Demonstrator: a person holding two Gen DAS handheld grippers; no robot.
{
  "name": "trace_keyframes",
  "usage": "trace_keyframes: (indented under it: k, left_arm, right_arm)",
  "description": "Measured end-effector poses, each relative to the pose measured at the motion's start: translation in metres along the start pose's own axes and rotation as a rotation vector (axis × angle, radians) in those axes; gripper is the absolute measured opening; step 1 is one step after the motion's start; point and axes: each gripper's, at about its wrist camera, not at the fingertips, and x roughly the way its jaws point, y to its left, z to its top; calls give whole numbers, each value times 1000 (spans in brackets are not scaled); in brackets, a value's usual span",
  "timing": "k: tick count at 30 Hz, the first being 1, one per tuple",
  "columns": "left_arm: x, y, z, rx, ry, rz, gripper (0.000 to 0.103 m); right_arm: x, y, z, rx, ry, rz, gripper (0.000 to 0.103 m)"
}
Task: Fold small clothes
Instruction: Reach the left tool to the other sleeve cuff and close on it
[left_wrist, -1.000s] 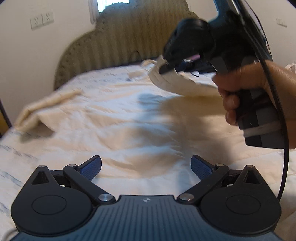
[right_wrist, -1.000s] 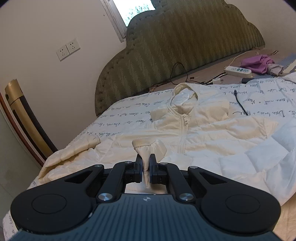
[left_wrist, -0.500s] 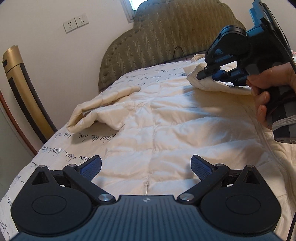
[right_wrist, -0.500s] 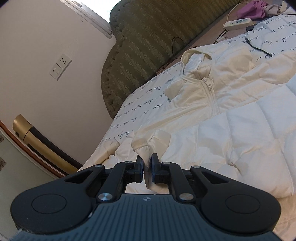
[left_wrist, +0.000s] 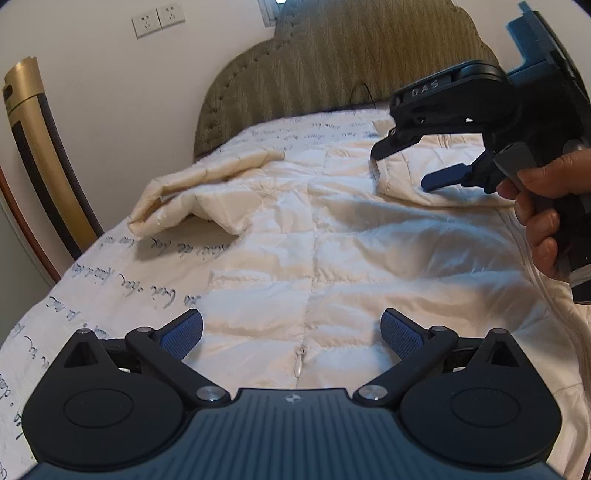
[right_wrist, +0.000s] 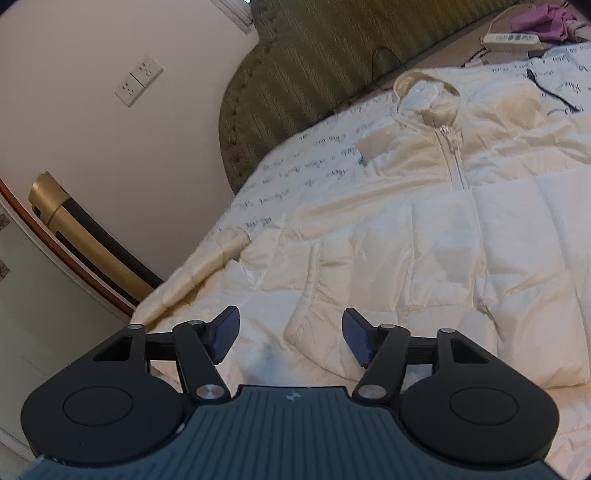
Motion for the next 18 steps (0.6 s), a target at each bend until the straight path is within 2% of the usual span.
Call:
trace_keyframes:
  k: [1,3,6,8,10,15,18]
  left_arm:
    - [1,0,-1,6,9,-6,103]
    - [-3,4,-2,1,3,-17,103]
    - [-7,16,4,-13,-11,-24,103]
    - [-7,25,12,-8,-10,-25,103]
    - [-6,36,21,-20,-13,-29,103]
    - [13,65,47,-92,1,-63,103]
    - [27,73,63,-94,-13,-39,103]
  right_arm:
    - [5,-1,-2,-5,28,-21,66]
    - [7,1,-7,-27,23,-43,67]
    - [0,8,-11,-39,-9,8,67]
    - [3,14,-11,-59,21,9,67]
    - [11,16,-12,-69,58,-31,67]
    - [5,16,-19,-27,25,20,67]
    - [-1,21,-25,-52,16,-1,67]
